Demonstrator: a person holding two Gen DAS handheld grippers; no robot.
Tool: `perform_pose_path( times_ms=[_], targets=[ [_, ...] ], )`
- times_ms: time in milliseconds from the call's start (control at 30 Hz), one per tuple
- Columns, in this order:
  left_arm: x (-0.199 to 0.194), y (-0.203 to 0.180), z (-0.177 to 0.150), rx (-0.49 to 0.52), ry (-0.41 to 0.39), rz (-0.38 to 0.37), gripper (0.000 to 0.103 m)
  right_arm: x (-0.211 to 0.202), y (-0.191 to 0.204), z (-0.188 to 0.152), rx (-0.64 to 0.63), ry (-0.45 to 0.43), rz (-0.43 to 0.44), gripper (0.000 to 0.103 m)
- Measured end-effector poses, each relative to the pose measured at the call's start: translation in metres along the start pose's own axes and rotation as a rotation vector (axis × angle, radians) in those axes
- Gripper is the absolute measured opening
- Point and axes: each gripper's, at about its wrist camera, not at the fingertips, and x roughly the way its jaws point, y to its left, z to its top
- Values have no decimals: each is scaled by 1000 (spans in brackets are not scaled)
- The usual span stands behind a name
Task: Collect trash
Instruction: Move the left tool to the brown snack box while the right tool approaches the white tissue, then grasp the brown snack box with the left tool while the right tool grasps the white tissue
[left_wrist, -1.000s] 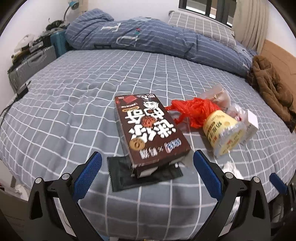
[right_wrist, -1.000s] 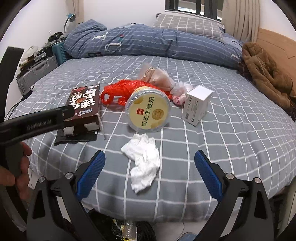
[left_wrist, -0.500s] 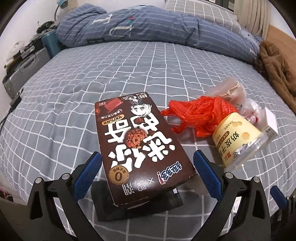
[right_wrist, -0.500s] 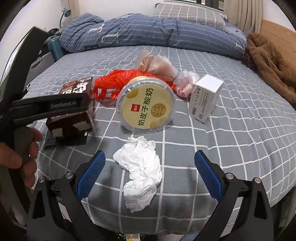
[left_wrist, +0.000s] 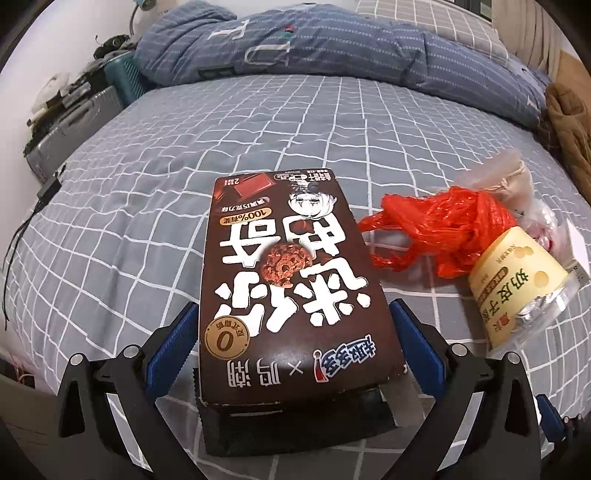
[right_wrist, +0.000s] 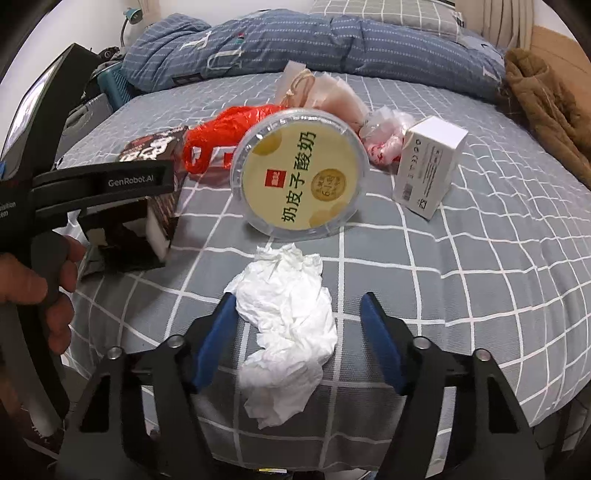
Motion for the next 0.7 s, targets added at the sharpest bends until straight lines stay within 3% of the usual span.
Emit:
perform_pose_path(
  times_ms=[367, 700],
  targets=[
    [5, 8, -3, -26, 1, -56, 91, 1, -4, 0, 3, -2, -1, 22],
    [2, 8, -8, -10, -33, -65, 91, -6, -6, 5, 3, -19, 3, 15]
  ],
)
